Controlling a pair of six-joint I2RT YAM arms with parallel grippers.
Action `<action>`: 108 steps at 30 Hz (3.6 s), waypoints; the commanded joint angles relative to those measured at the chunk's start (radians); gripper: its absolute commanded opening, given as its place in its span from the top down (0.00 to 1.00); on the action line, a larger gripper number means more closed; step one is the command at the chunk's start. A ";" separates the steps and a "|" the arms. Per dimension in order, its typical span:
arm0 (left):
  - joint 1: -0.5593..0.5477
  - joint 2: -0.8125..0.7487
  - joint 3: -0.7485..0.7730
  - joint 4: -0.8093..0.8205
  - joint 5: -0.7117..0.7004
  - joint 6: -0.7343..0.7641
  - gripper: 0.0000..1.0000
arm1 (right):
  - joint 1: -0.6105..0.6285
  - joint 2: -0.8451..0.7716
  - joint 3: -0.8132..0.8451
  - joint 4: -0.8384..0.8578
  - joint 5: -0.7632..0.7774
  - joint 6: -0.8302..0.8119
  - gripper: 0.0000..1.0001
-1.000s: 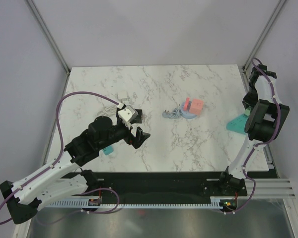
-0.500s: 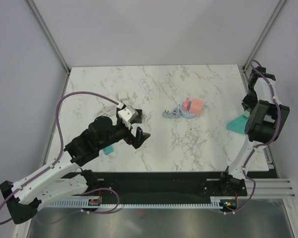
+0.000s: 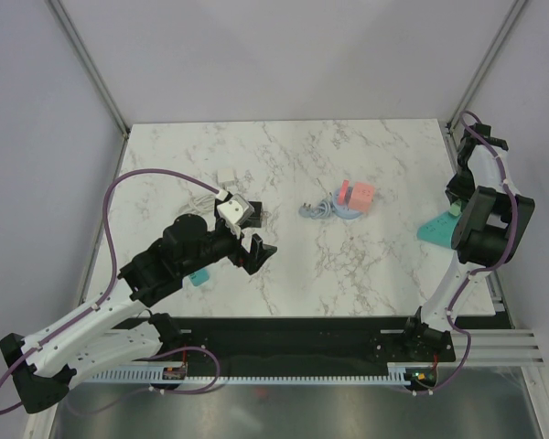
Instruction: Insert the plug
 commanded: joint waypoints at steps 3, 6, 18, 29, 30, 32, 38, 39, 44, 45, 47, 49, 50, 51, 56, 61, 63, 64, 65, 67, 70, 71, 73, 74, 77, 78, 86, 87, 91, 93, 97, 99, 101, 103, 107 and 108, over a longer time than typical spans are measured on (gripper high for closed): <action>-0.005 -0.004 0.005 0.012 -0.009 0.037 0.00 | -0.004 -0.047 0.010 0.013 0.030 -0.004 1.00; -0.005 -0.006 0.006 0.013 -0.008 0.037 0.00 | -0.006 -0.042 0.002 0.019 0.028 -0.007 1.00; -0.005 -0.007 0.005 0.015 -0.007 0.035 0.00 | -0.018 -0.051 -0.093 0.077 0.025 -0.006 1.00; -0.005 -0.010 0.003 0.013 -0.007 0.037 0.00 | -0.035 -0.031 -0.142 0.062 0.004 0.033 1.00; -0.005 -0.010 0.005 0.012 -0.007 0.037 0.00 | -0.035 -0.030 -0.160 0.065 0.004 0.034 1.00; -0.005 -0.012 0.005 0.015 -0.007 0.037 0.00 | -0.035 -0.033 -0.194 0.094 -0.001 0.040 1.00; -0.005 -0.009 0.001 0.013 -0.008 0.037 0.00 | -0.037 0.010 -0.260 0.119 -0.010 0.048 1.00; -0.005 -0.009 0.001 0.013 -0.008 0.038 0.00 | -0.037 0.019 -0.266 0.117 -0.010 0.051 1.00; -0.005 -0.012 0.001 0.013 -0.019 0.043 0.00 | -0.037 0.045 -0.300 0.130 -0.025 0.045 1.00; -0.005 -0.012 0.001 0.013 -0.021 0.044 0.00 | -0.037 0.050 -0.308 0.131 -0.027 0.043 1.00; -0.005 -0.009 0.000 0.013 -0.022 0.044 0.00 | -0.037 0.067 -0.309 0.128 -0.019 0.039 1.00; -0.005 -0.009 0.000 0.013 -0.024 0.046 0.00 | -0.037 0.073 -0.320 0.126 -0.010 0.037 1.00; -0.005 -0.009 0.000 0.012 -0.024 0.046 0.00 | -0.037 0.071 -0.324 0.129 -0.010 0.031 1.00; -0.005 -0.009 0.000 0.012 -0.024 0.046 0.00 | -0.035 0.070 -0.324 0.131 -0.012 0.029 1.00; -0.005 -0.015 0.001 0.018 -0.090 0.031 0.00 | -0.030 0.047 -0.265 0.116 -0.033 0.016 1.00; -0.005 -0.003 0.027 0.029 -0.116 -0.043 0.00 | -0.024 -0.016 -0.139 0.053 -0.094 0.023 0.66; -0.005 0.020 0.047 0.004 -0.116 -0.094 0.00 | -0.023 -0.028 -0.067 0.028 -0.108 0.019 0.35; -0.005 0.028 0.067 -0.004 -0.120 -0.109 0.00 | -0.023 -0.036 -0.042 -0.002 -0.107 0.016 0.29; -0.005 0.046 0.078 -0.014 -0.125 -0.121 0.00 | -0.024 -0.041 0.002 -0.018 -0.102 0.013 0.22; -0.005 0.063 0.109 -0.059 -0.177 -0.178 0.00 | -0.024 -0.047 0.039 -0.062 -0.082 0.005 0.16; -0.004 0.094 0.155 -0.111 -0.281 -0.288 0.01 | -0.024 -0.083 0.082 -0.101 -0.075 -0.004 0.02; -0.004 0.094 0.155 -0.119 -0.303 -0.299 0.01 | -0.026 -0.084 0.085 -0.108 -0.076 -0.004 0.02; 0.004 0.112 0.175 -0.131 -0.367 -0.308 0.02 | -0.024 -0.114 0.097 -0.133 -0.075 -0.012 0.02; 0.010 0.122 0.184 -0.139 -0.389 -0.310 0.04 | -0.024 -0.129 0.097 -0.137 -0.084 -0.018 0.02; 0.076 0.203 0.241 -0.191 -0.397 -0.324 0.08 | -0.015 -0.220 0.044 -0.121 -0.142 -0.027 0.02; 0.137 0.226 0.265 -0.195 -0.372 -0.325 0.08 | -0.006 -0.279 0.019 -0.107 -0.163 -0.032 0.02; 0.424 0.566 0.376 -0.212 -0.082 -0.256 0.13 | 0.345 -0.570 -0.299 0.171 -0.358 -0.011 0.02; 0.433 0.597 0.399 -0.211 -0.088 -0.250 0.13 | 0.397 -0.608 -0.324 0.195 -0.407 0.003 0.02; 0.435 0.747 0.455 -0.209 -0.091 -0.220 0.14 | 0.555 -0.668 -0.403 0.267 -0.443 0.008 0.02; 0.435 0.821 0.485 -0.220 -0.088 -0.201 0.14 | 0.598 -0.694 -0.429 0.281 -0.458 0.006 0.02; 0.435 0.899 0.515 -0.221 -0.087 -0.190 0.15 | 0.625 -0.735 -0.455 0.298 -0.470 0.003 0.02; 0.435 0.950 0.531 -0.221 -0.061 -0.180 0.16 | 0.626 -0.752 -0.462 0.310 -0.473 0.000 0.02; 0.434 0.981 0.549 -0.223 -0.032 -0.172 0.17 | 0.626 -0.755 -0.473 0.314 -0.472 -0.003 0.02; 0.429 1.018 0.560 -0.221 0.022 -0.167 0.19 | 0.626 -0.755 -0.484 0.315 -0.473 -0.004 0.02; 0.411 1.068 0.581 -0.221 0.027 -0.140 0.19 | 0.626 -0.752 -0.493 0.321 -0.480 -0.004 0.02; 0.406 1.076 0.583 -0.221 0.015 -0.131 0.20 | 0.628 -0.751 -0.493 0.321 -0.481 -0.004 0.02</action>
